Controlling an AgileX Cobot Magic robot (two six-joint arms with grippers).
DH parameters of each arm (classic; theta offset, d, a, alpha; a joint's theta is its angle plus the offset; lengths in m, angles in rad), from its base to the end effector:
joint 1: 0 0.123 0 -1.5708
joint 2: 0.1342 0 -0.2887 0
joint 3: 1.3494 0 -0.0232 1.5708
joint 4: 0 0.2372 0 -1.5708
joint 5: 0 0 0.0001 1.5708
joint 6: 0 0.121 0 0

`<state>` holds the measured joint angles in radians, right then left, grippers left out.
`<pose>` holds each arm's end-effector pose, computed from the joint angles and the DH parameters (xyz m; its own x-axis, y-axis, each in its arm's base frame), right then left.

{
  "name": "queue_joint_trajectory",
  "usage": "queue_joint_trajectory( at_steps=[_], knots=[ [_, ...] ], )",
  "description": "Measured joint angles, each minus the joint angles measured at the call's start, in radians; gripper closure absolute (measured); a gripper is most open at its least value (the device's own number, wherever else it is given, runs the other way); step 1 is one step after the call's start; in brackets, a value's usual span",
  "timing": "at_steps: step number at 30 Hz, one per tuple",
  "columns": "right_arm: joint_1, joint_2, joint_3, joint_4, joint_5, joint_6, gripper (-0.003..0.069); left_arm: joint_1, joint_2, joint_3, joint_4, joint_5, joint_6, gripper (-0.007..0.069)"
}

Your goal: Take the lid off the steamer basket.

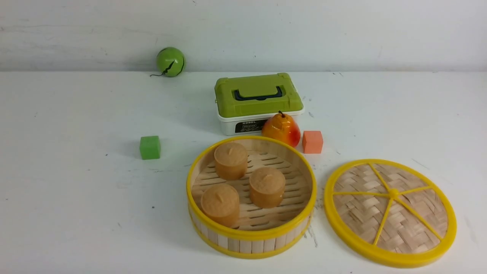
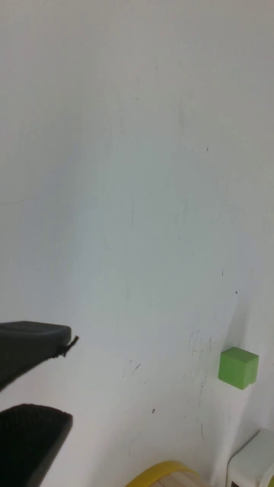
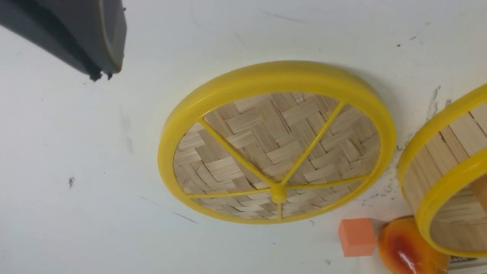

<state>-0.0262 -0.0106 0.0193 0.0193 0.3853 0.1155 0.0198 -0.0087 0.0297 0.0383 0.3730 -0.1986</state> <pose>0.0635 -0.0008 0.1637 -0.2966 0.1408 -0.9446 0.0593 0.9899 0.1289 0.0640 0.0030 0.1614 -0.2924 -0.1680 -0.9414 -0.0816 0.9852 -0.1505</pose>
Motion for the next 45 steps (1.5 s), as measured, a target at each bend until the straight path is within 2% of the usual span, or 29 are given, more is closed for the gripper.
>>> queue_joint_trajectory(
  at_steps=[45],
  knots=[
    [0.0,0.0,-0.001,0.0,0.001,0.004,0.0638,0.0,0.0,0.0,0.0,0.0,0.0,0.0385]
  ],
)
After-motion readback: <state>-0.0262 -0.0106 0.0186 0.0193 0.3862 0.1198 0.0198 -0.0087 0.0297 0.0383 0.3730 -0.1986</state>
